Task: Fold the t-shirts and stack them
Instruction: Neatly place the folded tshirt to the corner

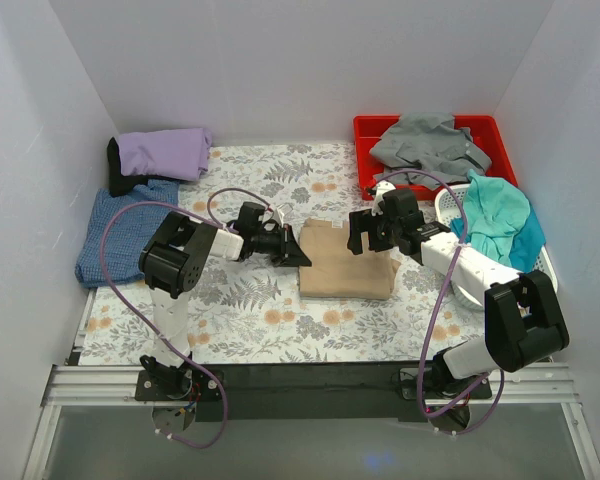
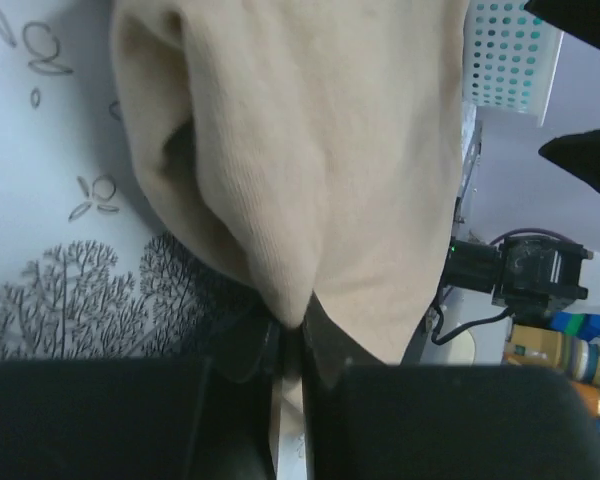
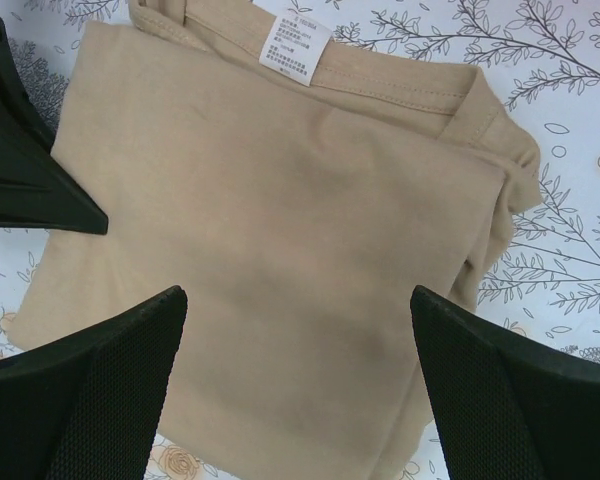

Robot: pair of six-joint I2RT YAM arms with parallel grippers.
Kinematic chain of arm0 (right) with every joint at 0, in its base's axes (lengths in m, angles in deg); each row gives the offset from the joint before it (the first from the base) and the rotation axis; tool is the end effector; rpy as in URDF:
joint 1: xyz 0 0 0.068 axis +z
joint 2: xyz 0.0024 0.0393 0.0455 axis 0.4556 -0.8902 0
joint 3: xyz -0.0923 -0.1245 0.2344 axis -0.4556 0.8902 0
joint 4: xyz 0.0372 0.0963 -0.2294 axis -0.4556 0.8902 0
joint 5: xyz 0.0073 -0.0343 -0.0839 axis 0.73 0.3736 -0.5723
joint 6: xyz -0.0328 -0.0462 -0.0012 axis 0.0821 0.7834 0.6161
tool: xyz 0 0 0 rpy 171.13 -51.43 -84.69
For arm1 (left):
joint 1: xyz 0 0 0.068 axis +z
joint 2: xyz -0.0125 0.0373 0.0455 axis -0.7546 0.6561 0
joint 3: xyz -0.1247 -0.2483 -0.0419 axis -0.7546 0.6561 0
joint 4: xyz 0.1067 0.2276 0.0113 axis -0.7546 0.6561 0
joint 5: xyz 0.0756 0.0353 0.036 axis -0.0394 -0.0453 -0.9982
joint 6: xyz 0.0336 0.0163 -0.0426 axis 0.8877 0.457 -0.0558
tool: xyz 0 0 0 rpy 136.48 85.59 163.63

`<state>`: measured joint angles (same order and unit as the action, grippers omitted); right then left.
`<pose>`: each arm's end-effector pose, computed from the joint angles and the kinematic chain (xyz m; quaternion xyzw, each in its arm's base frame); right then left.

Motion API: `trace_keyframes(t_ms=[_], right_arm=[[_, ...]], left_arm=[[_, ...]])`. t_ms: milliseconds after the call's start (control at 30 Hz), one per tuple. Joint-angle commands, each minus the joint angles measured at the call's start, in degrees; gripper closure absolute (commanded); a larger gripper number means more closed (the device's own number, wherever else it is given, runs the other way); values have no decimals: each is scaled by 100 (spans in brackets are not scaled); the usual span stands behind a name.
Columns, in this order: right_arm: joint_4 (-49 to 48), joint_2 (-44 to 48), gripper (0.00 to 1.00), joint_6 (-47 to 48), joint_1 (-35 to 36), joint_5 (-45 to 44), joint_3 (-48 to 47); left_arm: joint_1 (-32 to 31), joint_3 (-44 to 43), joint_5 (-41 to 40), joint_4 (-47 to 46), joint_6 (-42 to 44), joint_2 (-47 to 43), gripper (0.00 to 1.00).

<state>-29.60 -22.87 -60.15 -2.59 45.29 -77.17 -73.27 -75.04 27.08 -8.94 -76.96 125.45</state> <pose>0.2719 0.1270 0.2376 -0.1313 0.9001 0.1523 0.3866 0.3302 -0.1816 0.1074 0.2001 -0.8321 0.5144 0.0540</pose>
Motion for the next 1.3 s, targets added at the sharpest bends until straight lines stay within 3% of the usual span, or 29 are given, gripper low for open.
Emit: trace_keyframes(t_ms=[0,200,367,567,733,933,1100,1267], right_arm=[[-29,196,2,-37,18,-179,115],[-12,390,2,-90,1,-373,185],[419,364,2,-309,-8,-1196,53],[419,777,2,-397,-17,-1752,124],[419,681,2,-380,-17,-1665,54],[419,496,2,-371,-17,-1480,-8],[367,356,2,-345,-17,-1331,-70],[270,101,2,-327,-17,-1129,-122]], left_arm=[[-104,-209,-283,418,39,459,100],[-341,-921,-327,269,-145,829,100],[-412,-1439,-475,374,-111,567,100],[-96,-2230,-810,1550,513,-215,100],[107,-3651,-1661,3360,1828,-366,100],[493,-5243,-2014,4829,2946,187,100],[896,-6606,-2831,5812,3712,767,100],[1495,-7363,-3437,5771,4011,1145,100]])
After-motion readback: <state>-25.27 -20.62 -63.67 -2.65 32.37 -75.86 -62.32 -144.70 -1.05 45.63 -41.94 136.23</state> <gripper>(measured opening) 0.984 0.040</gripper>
